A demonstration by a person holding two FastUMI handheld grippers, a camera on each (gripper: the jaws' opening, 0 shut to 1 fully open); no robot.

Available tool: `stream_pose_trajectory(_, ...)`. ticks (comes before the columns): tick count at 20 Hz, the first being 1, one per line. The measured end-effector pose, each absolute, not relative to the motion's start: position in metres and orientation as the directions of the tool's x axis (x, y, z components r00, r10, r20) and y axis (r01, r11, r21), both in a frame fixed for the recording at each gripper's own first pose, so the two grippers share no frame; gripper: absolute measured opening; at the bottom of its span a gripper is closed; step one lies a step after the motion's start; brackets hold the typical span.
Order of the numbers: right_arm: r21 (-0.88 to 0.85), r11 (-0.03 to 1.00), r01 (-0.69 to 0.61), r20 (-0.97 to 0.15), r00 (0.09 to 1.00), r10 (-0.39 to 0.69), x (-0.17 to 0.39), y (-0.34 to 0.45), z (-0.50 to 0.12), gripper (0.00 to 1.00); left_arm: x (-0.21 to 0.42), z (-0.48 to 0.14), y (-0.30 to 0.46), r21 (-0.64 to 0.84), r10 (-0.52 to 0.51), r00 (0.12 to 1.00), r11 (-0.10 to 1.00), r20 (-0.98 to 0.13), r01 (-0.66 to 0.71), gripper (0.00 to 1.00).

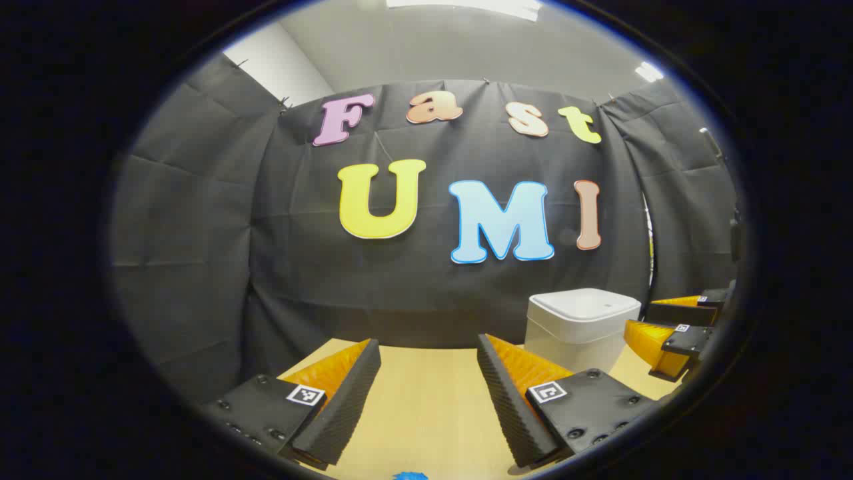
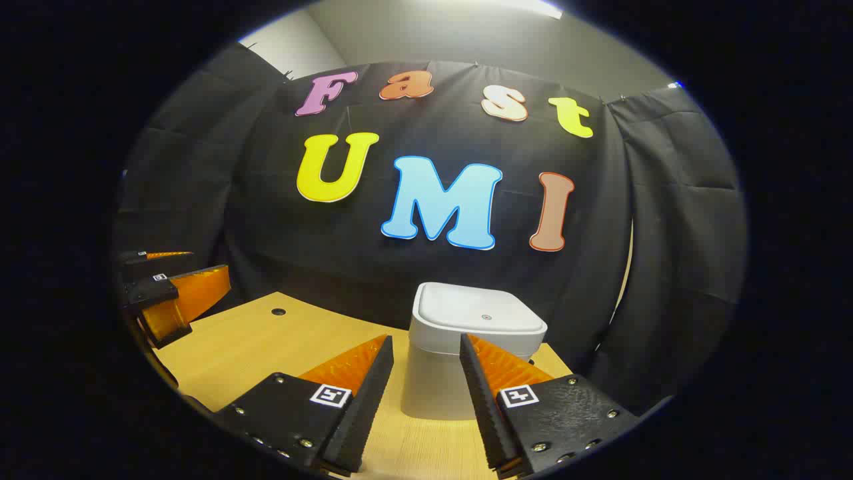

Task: Press the lid of the desktop garbage bin to open it, pick up the crumpled paper on the desktop and throw it into the bin, then pick up the pop can on the desktop and drop it into the bin, and finally close the garbage bin lid.

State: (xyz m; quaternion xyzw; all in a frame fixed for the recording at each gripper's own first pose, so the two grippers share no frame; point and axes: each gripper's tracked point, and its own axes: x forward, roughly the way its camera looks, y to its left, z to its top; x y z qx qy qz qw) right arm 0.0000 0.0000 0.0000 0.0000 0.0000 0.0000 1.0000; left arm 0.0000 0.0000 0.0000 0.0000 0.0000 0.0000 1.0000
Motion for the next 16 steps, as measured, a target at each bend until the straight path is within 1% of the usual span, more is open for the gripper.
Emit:
stream_pose_trajectory(8,-0.005,1.000,-0.007,-0.008,1.000,0.007,0.004,0.005,-0.004,0.66,0.009,-0.004,-0.002,-0.005,-0.013,1.000,1.000,-0.011,0.012,0.95)
stream_pose_trajectory(9,-0.003,1.000,-0.005,-0.008,1.000,0.005,0.005,0.004,-0.005,0.67,0.011,-0.005,-0.003,-0.006,-0.017,1.000,1.000,-0.013,0.017,0.95)
stream_pose_trajectory(10,-0.001,1.000,-0.001,-0.010,1.000,0.001,0.006,0.003,-0.005,0.70,0.014,-0.005,-0.005,-0.006,-0.020,1.000,1.000,-0.014,0.020,0.95)
stream_pose_trajectory(15,0.014,1.000,0.007,-0.007,1.000,-0.007,0.010,0.003,-0.005,0.71,0.020,-0.006,-0.005,-0.006,-0.027,1.000,1.000,-0.015,0.026,0.95)
stream_pose_trajectory(16,0.013,1.000,0.006,-0.008,1.000,-0.006,0.011,0.004,-0.004,0.74,0.022,-0.006,-0.004,-0.008,-0.026,1.000,1.000,-0.017,0.025,0.95)
